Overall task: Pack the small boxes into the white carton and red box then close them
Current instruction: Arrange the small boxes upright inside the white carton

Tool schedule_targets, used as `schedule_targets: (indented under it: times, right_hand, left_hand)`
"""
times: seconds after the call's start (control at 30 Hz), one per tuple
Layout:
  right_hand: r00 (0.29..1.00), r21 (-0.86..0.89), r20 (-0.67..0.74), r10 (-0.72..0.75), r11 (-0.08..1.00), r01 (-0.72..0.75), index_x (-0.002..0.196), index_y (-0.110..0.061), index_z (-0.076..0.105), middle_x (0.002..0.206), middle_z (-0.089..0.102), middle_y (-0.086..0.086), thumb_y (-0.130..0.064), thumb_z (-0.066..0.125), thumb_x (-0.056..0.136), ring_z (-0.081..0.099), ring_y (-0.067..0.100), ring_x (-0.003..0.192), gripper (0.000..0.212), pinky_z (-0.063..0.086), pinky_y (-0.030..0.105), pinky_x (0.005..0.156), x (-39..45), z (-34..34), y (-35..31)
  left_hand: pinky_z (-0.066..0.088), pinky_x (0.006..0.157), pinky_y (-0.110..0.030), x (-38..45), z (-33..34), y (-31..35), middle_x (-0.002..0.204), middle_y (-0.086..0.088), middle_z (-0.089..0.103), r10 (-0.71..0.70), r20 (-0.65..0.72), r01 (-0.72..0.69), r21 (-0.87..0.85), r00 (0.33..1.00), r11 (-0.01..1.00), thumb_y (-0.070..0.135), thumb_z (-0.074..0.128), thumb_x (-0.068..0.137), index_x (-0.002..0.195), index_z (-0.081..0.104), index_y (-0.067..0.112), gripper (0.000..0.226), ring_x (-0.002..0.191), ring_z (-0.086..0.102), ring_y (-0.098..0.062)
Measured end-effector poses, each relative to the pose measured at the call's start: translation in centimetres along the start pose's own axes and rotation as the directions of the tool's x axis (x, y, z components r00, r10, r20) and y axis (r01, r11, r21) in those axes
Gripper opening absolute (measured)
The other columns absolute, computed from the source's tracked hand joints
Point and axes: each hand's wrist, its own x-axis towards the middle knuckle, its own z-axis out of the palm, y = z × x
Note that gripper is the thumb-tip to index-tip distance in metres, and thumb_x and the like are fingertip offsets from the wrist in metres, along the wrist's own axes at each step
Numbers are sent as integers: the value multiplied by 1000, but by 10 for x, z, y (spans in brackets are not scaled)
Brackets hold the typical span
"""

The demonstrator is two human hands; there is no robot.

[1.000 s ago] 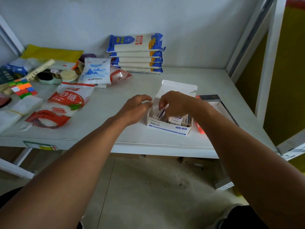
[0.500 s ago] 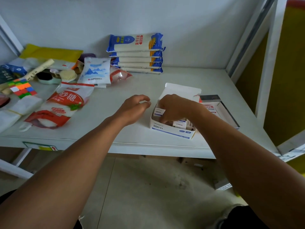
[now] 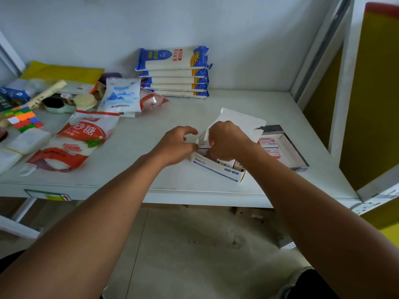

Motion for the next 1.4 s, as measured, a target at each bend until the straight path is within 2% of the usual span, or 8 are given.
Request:
schedule_targets:
  times: [0.33, 0.47, 0.6, 0.77, 0.87, 1.0, 1.23, 1.4]
  right_hand:
    - [993, 6, -117, 22, 1000, -22, 82, -22, 62, 106, 68, 6, -32, 74, 77, 65, 29, 86, 16, 59, 39, 73, -5, 8, -1]
    - [998, -83, -61, -18, 996, 13, 104, -17, 66, 111, 66, 8, -37, 69, 83, 64, 28, 92, 29, 57, 36, 77, -6, 5, -3]
    - [999, -46, -6, -40, 998, 39, 111, -15, 65, 116, 64, 6, -27, 72, 82, 63, 28, 99, 32, 55, 35, 84, -4, -5, -1]
    - [994, -73, -110, 28, 997, -36, 99, -12, 67, 94, 65, 3, -32, 80, 70, 61, 22, 79, 38, 48, 29, 61, -4, -8, 12]
    - [998, -65, -38, 58, 996, -60, 96, -16, 55, 88, 57, 0, -39, 82, 68, 55, 18, 78, 45, 45, 30, 65, -6, -10, 11]
    - [987, -83, 137, 81, 994, -70, 105, -15, 57, 82, 55, -3, -40, 83, 64, 59, 18, 78, 55, 55, 34, 77, -2, -7, 1]
    - [991, -102, 112, 78, 993, -67, 103, -15, 57, 86, 59, 1, -31, 80, 64, 60, 21, 81, 48, 55, 34, 76, -2, 1, -2]
    - [992, -24, 106, 63, 998, -61, 84, -13, 52, 72, 59, -2, -36, 83, 60, 59, 14, 67, 45, 43, 25, 56, -5, -13, 3]
  left_hand:
    - [53, 93, -44, -8, -5, -3, 139, 3, 49, -35, 92, 40, -52, 995, 998, 21, 66, 76, 139, 43, 29, 67, 124, 49, -23]
    - [56, 88, -42, -13, -8, -3, 136, 5, 52, -59, 124, 71, -95, 990, 993, 32, 66, 67, 138, 41, 31, 75, 117, 55, -25]
    - [57, 85, -38, -9, -3, 0, 141, 2, 48, -53, 87, 59, -67, 995, 996, 19, 71, 78, 139, 39, 29, 70, 114, 57, -26]
    - [56, 81, -35, -9, -3, 1, 143, 2, 48, -33, 81, 38, -61, 996, 997, 18, 67, 81, 139, 38, 29, 66, 105, 58, -20]
    - [55, 76, -32, -11, -1, 2, 144, 1, 46, -39, 83, 43, -44, 996, 998, 18, 65, 84, 140, 35, 30, 65, 107, 55, -19]
    - [54, 80, -33, -12, 1, 3, 144, 1, 44, -47, 96, 50, -28, 994, 998, 15, 66, 83, 141, 33, 29, 69, 120, 53, -25]
    - [51, 95, -42, -11, 2, 1, 149, -1, 38, -44, 76, 40, 45, 996, 998, 16, 67, 84, 145, 30, 27, 72, 128, 47, -26]
    - [49, 97, -40, -10, 3, -1, 151, 0, 36, -37, 76, 31, 79, 996, 996, 21, 63, 84, 146, 29, 28, 71, 130, 45, -24]
